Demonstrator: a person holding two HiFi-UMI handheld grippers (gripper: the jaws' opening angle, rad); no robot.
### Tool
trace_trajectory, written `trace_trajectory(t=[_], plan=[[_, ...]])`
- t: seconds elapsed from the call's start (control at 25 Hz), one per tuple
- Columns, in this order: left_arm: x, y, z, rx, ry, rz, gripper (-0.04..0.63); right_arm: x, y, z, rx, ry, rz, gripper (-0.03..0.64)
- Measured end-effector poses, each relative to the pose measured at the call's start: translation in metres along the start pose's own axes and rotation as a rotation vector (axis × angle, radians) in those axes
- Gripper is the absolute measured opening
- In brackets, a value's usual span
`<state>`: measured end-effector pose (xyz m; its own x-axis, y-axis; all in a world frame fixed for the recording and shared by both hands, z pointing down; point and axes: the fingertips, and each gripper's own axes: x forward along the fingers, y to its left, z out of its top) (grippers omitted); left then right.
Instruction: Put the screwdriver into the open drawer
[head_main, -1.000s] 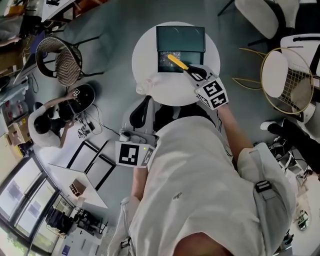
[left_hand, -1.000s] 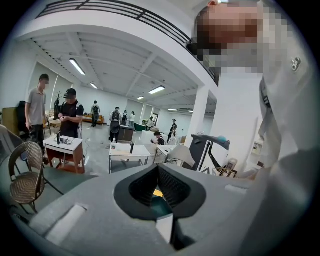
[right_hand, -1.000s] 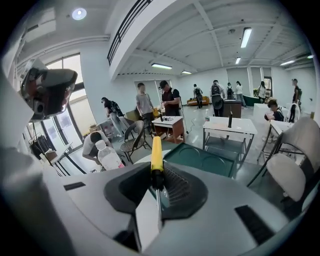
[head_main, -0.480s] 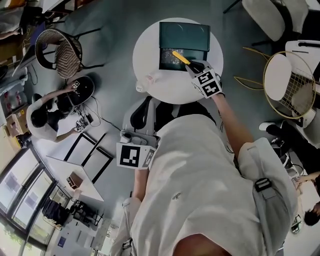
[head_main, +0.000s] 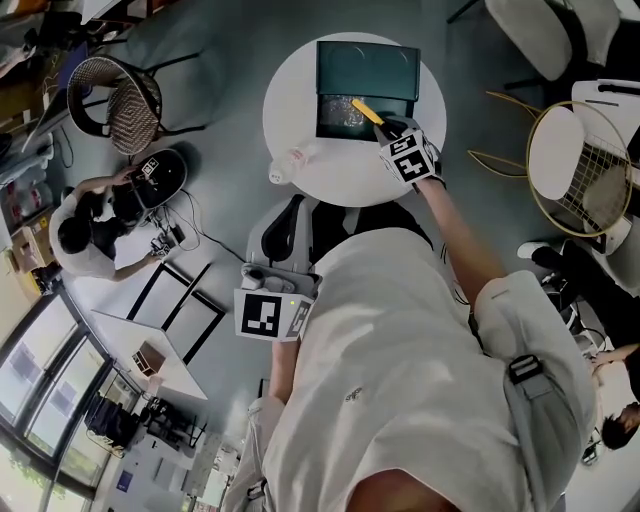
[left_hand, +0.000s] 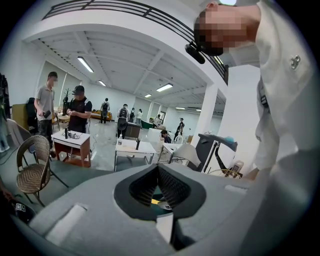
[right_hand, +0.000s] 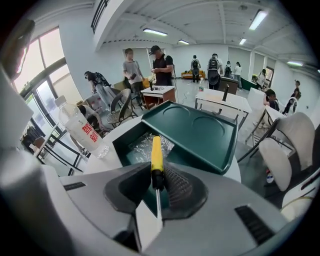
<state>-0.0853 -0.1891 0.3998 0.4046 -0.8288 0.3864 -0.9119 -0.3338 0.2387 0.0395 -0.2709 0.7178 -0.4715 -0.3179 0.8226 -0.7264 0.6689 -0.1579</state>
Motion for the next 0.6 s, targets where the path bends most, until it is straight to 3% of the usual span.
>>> trace_trajectory(t=[0.6], plan=[[-0.004,-0.009,-0.007,-0.006,-0.006,0.005,0.011,0.021,-0.022,-0.02,0.093,0.101,-0.086,0.083]])
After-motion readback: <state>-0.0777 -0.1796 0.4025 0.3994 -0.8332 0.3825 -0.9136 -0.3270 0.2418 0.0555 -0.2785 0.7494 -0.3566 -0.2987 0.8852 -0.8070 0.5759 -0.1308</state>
